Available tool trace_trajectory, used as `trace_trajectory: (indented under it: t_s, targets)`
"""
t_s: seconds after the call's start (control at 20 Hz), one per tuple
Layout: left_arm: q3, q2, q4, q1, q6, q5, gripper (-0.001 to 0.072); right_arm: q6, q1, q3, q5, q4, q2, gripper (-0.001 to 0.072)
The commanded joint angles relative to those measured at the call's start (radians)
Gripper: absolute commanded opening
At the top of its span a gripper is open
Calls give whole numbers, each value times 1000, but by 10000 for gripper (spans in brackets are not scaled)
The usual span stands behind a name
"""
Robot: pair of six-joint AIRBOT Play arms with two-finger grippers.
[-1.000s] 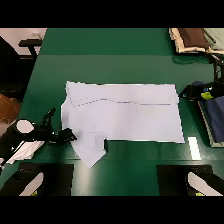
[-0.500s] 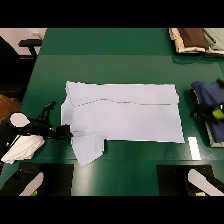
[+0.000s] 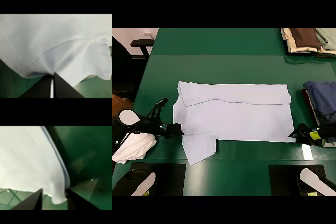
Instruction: Fold the shirts.
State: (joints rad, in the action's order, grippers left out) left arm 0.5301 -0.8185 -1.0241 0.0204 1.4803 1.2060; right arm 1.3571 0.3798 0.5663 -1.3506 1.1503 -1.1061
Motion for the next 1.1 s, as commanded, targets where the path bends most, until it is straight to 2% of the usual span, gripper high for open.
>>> trace_trajectory:
  t_s: [0.0, 0.05, 0.1, 0.35, 0.45, 0.55, 0.7, 0.8, 0.9, 1.05]
  targets:
    - [3, 1, -2, 0, -42, 26, 26, -5, -87, 13, 30, -5, -34, 173]
    - [12, 1, -13, 0, -43, 56, 25, -5, -111, 39, 9, 15, -34, 42]
    - [28, 1, -26, 0, -41, 89, 25, -5, -129, 63, -18, 49, -17, 16]
    - [66, 175, -93, 0, -11, 237, 24, -5, -148, 143, -238, 278, 198, 16]
    - [107, 191, -86, 0, -23, 276, 24, -3, -148, 181, -239, 288, 268, 14]
    - [145, 179, -87, 0, -48, 218, 25, 9, -171, 231, -212, 274, 272, 13]
    - [219, 75, -114, 0, -94, 39, 25, 16, -262, 360, -113, 255, 131, 14]
    - [286, -43, -158, 0, -110, -48, 26, 32, -310, 473, -66, 255, -4, 14]
    - [373, -195, -160, -1, -171, -127, 28, 51, -337, 603, -39, 245, -151, 14]
    - [499, -414, -158, -1, -180, -222, 28, 51, -341, 758, -32, 131, -344, 15]
